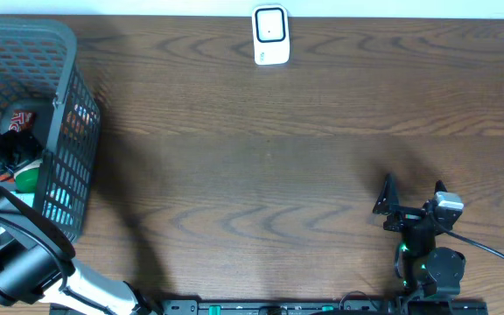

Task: Scan the item barcode
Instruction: 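Reach the left gripper into the basket and grasp the green-lidded jar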

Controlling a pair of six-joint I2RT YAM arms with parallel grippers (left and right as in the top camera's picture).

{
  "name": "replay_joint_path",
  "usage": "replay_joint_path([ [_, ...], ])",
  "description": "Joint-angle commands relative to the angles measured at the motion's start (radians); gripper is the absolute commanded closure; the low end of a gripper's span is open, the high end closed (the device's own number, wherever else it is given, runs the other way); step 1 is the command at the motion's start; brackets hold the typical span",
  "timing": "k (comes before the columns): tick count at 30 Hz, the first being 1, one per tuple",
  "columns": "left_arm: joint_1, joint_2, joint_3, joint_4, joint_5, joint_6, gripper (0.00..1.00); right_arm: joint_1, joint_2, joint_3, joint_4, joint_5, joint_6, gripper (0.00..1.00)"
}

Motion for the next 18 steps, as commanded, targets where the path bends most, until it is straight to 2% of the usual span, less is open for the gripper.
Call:
replay_joint_path([
  [1, -0.001, 0.002, -0.022, 0.025, 0.035, 0.041, 0.02, 0.008, -0.005, -0.002, -0.004, 0.001, -0.014, 0.01],
  [18, -0.001, 0.004, -0.185, 0.159, 0.054, 0.028, 0.02, 0.008, -0.005, -0.002, -0.004, 0.001, -0.014, 0.01],
])
